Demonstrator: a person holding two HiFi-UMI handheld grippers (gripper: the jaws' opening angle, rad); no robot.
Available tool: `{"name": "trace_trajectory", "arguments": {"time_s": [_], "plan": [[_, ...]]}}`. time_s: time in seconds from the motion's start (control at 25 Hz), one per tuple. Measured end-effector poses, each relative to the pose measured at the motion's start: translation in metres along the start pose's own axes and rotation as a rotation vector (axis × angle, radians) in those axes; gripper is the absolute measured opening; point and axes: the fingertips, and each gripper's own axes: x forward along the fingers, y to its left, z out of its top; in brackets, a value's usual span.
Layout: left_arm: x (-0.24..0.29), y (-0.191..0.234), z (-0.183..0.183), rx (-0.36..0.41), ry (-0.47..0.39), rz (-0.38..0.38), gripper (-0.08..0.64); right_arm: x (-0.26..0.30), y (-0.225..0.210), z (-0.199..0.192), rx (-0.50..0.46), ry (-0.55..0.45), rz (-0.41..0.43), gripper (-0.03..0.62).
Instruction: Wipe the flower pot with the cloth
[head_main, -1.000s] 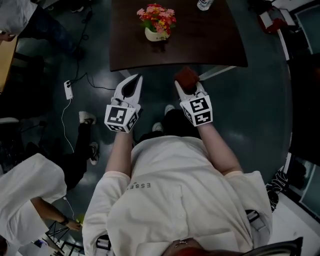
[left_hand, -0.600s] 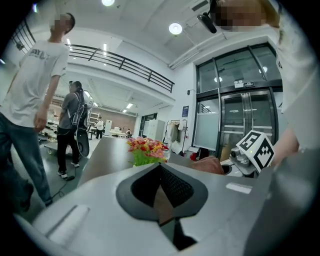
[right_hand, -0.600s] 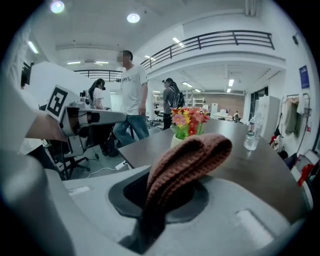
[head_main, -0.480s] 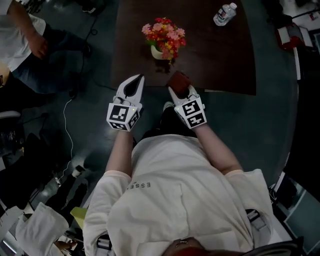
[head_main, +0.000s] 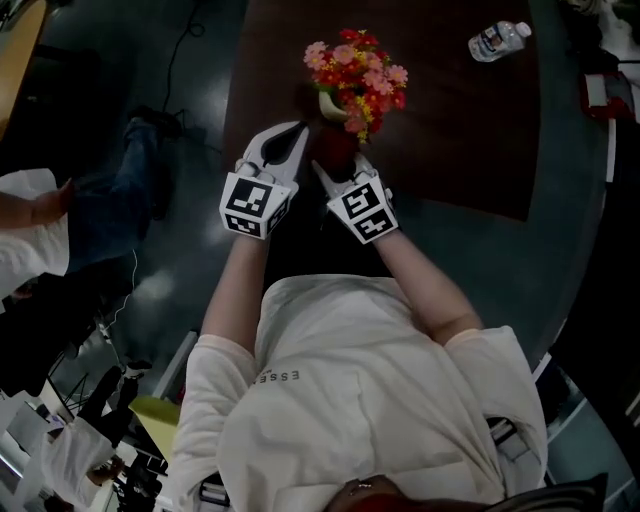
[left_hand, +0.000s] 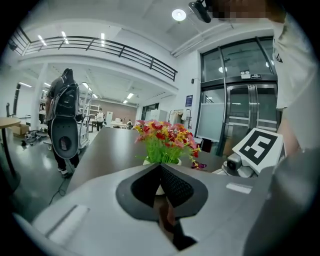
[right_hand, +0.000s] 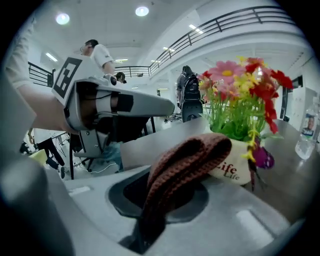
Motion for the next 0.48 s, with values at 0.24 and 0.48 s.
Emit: {"name": "trace_trajectory", "arguments": {"time_s": [0.24,0.48], "plan": [[0.04,0.007,0.001,0.011,0.031,-0.093,0.015,0.021,-0.019,0.016,0.048,0.005,-0.017,0.044],[0.073,-0.001,-0.003,0.056,0.066,-0.187,0.016,0.022,-0.027,0.012,0.129,0.019,-0.011,0.044]]}}
